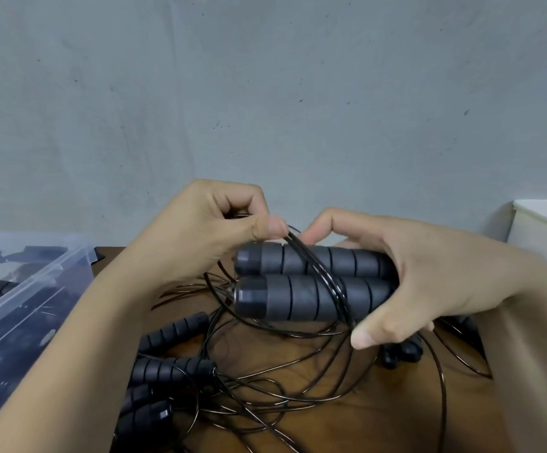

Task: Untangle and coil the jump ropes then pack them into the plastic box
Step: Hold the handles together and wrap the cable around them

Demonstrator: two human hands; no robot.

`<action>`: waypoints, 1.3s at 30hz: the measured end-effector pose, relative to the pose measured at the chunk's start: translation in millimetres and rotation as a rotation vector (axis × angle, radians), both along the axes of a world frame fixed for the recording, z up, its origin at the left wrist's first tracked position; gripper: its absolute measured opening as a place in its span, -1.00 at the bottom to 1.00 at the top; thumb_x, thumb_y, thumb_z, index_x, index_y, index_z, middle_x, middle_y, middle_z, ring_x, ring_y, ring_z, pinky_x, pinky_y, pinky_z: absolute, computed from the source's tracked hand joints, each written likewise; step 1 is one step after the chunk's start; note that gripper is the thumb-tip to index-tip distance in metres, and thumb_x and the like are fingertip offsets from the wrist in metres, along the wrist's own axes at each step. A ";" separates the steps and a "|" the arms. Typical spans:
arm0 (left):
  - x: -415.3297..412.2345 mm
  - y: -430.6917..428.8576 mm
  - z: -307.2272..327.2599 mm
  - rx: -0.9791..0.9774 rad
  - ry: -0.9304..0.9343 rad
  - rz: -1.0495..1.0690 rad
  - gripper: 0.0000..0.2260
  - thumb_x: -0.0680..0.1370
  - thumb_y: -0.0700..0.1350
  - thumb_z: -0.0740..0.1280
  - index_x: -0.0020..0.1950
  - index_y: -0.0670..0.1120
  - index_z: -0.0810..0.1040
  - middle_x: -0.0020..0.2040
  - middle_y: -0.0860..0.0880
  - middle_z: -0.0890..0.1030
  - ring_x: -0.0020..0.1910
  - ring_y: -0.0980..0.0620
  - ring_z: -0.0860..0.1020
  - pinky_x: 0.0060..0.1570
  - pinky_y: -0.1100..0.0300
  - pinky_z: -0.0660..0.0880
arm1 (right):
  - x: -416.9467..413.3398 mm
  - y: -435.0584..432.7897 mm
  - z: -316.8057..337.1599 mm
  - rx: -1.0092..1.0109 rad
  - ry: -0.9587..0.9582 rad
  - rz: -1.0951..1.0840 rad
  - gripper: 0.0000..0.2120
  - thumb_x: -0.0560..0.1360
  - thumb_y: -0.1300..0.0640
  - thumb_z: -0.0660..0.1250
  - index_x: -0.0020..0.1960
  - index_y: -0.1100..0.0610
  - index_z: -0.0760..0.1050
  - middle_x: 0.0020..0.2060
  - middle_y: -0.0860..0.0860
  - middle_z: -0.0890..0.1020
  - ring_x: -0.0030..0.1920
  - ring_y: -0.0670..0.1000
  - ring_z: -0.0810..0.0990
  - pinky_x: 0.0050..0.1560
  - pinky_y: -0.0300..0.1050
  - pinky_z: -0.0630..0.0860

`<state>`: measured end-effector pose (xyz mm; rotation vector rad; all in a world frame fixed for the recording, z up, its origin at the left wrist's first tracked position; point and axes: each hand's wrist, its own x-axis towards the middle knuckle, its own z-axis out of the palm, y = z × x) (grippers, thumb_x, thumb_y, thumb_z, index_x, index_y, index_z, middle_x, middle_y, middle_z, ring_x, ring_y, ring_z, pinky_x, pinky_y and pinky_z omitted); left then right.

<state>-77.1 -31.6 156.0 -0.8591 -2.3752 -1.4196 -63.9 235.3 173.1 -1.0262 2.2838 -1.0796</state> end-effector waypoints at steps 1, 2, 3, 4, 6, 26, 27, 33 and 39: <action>-1.4 0.7 -2.0 0.036 -0.018 -0.031 -0.59 0.53 0.10 0.53 -0.24 -0.22 0.56 -0.31 -0.28 0.53 -0.33 0.01 0.44 -0.32 0.20 0.37 | 0.9 1.4 0.1 -0.052 -0.024 0.006 -0.31 0.39 0.35 0.62 0.32 -0.18 0.47 -0.09 0.45 0.63 -0.50 0.15 0.46 -0.45 -0.12 0.47; -4.1 1.6 -4.4 0.058 -0.033 -0.052 -0.66 0.57 -0.02 0.50 -0.26 -0.21 0.54 -0.35 -0.17 0.52 -0.34 0.05 0.45 -0.33 0.24 0.38 | 1.9 1.4 -0.5 -0.109 -0.039 0.006 -0.36 0.39 0.37 0.59 0.28 -0.13 0.49 -0.14 0.47 0.60 -0.51 0.08 0.43 -0.48 -0.19 0.42; -7.5 2.1 -8.5 0.062 -0.042 -0.060 -0.73 0.60 -0.16 0.45 -0.30 -0.13 0.55 -0.36 -0.03 0.53 -0.34 0.09 0.46 -0.32 0.27 0.40 | 2.7 0.8 -1.8 -0.166 -0.042 -0.007 -0.41 0.38 0.38 0.56 0.24 -0.12 0.50 -0.21 0.43 0.60 -0.52 0.05 0.41 -0.49 -0.21 0.40; -11.6 3.4 -12.7 0.060 -0.048 -0.042 -0.69 0.59 -0.29 0.39 -0.32 -0.01 0.58 -0.35 0.10 0.56 -0.34 0.14 0.49 -0.29 0.30 0.43 | 2.3 -0.5 -3.3 -0.223 -0.040 -0.028 -0.44 0.38 0.39 0.53 0.21 -0.10 0.51 -0.29 0.32 0.60 -0.53 0.04 0.41 -0.49 -0.22 0.39; -20.1 8.3 -23.1 0.056 -0.051 0.084 -0.64 0.61 -0.31 0.33 -0.26 0.10 0.53 -0.36 0.19 0.55 -0.34 0.20 0.51 -0.25 0.27 0.43 | 1.0 -4.2 -5.5 -0.330 -0.047 -0.065 -0.47 0.37 0.41 0.50 0.19 -0.07 0.51 -0.39 0.15 0.57 -0.55 0.00 0.40 -0.50 -0.21 0.38; 6.6 44.2 -19.5 -0.312 0.105 0.171 -0.70 0.70 0.12 0.27 -0.21 0.09 0.53 -0.41 0.07 0.52 -0.44 0.11 0.46 -0.40 0.22 0.35 | -6.3 -15.0 -8.7 -0.359 0.481 -0.671 -0.46 0.36 0.30 0.56 0.19 -0.09 0.44 0.00 -0.18 0.63 -0.45 -0.03 0.56 -0.42 -0.14 0.55; 6.1 42.3 -18.5 -0.235 0.083 0.149 -0.71 0.69 0.12 0.29 -0.18 0.07 0.59 -0.41 0.03 0.55 -0.42 0.06 0.51 -0.35 0.16 0.43 | -8.5 -14.6 -9.8 -0.360 0.499 -0.693 -0.46 0.37 0.30 0.54 0.19 -0.11 0.44 -0.02 -0.18 0.63 -0.47 -0.05 0.55 -0.43 -0.14 0.54; 2.7 38.9 -15.4 0.156 -0.067 -0.004 -0.65 0.66 0.17 0.35 -0.13 -0.08 0.63 -0.44 -0.11 0.45 -0.42 -0.03 0.43 -0.25 0.05 0.47 | -23.3 -5.8 -14.5 -0.254 0.583 -0.826 -0.51 0.40 0.21 0.57 0.19 -0.13 0.45 -0.18 -0.25 0.66 -0.32 -0.14 0.57 -0.41 -0.32 0.43; 3.6 19.7 -4.7 0.171 -0.017 0.046 -0.63 0.58 0.16 0.39 -0.16 -0.14 0.63 -0.47 0.05 0.28 -0.44 -0.09 0.17 -0.38 0.05 0.10 | -22.7 -1.4 -11.8 0.017 0.340 -0.615 -0.48 0.34 0.10 0.68 0.17 -0.26 0.57 -0.19 -0.07 0.70 -0.45 -0.04 0.54 -0.42 -0.10 0.50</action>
